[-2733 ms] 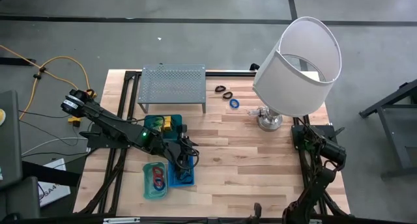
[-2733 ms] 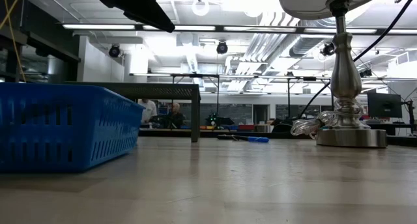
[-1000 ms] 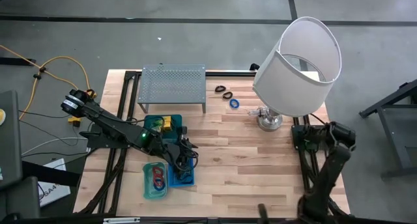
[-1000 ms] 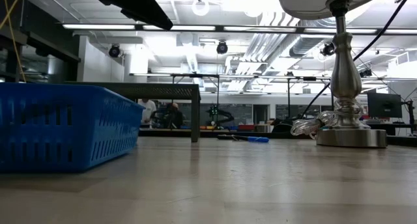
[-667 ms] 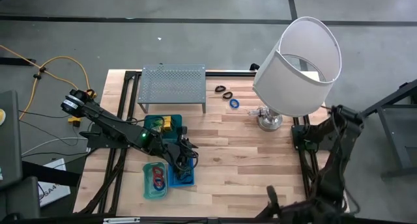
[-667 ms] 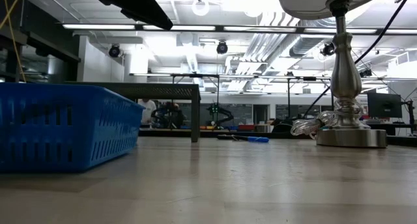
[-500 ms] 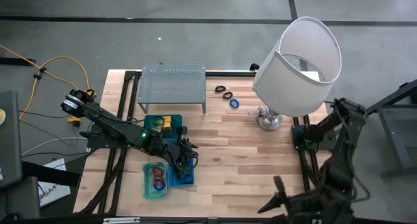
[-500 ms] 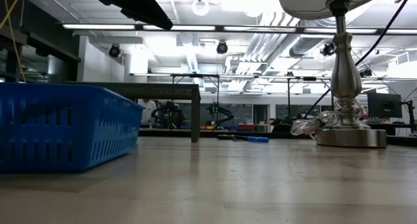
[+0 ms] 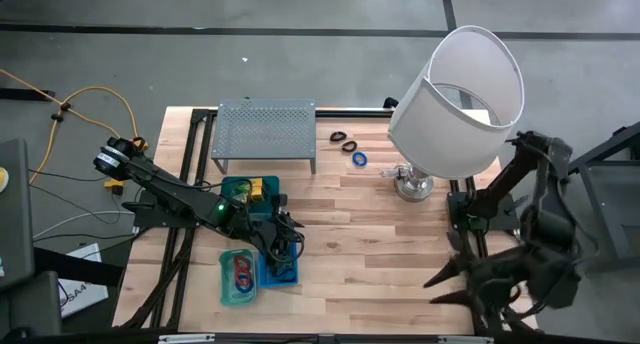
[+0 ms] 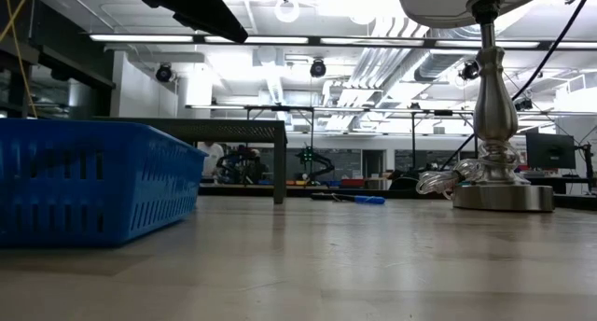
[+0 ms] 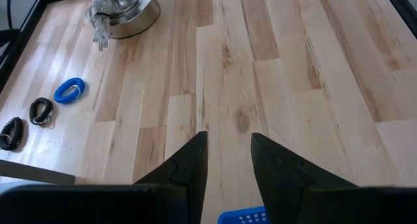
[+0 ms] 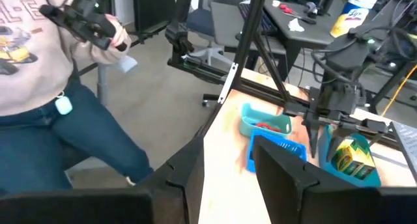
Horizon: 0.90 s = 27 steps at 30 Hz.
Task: Pick & Place Office Desk Supplies
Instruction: Put the blue spring keychain into the green bin
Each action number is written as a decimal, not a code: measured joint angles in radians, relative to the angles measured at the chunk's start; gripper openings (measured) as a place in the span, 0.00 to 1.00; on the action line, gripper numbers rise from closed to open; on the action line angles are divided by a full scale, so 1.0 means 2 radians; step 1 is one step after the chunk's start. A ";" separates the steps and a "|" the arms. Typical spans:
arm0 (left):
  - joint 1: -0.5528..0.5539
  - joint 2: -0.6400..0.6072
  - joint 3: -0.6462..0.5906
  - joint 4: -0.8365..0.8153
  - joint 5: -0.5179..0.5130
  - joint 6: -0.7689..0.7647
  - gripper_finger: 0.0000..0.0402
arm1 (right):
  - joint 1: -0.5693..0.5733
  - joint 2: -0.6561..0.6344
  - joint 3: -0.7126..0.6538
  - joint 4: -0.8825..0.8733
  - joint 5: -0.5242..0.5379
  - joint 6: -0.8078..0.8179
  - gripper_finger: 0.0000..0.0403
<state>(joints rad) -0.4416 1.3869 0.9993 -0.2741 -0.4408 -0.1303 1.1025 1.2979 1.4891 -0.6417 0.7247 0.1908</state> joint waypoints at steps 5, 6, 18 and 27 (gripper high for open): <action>0.000 0.000 0.000 0.000 0.000 0.000 0.28 | 0.018 -0.050 0.000 -0.022 0.003 -0.003 0.30; 0.001 0.000 0.000 0.000 0.000 0.000 0.28 | 0.021 -0.062 0.000 -0.024 0.008 -0.003 0.30; 0.001 0.000 0.000 0.001 0.000 -0.008 0.28 | 0.035 -0.156 0.000 -0.023 0.098 -0.016 0.30; 0.005 0.000 0.000 0.001 0.000 -0.010 0.28 | 0.035 -0.182 0.000 0.010 0.079 -0.033 0.30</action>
<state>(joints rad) -0.4323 1.3869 0.9993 -0.2726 -0.4411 -0.1501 1.1728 0.9338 1.4887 -0.6217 0.8820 0.1255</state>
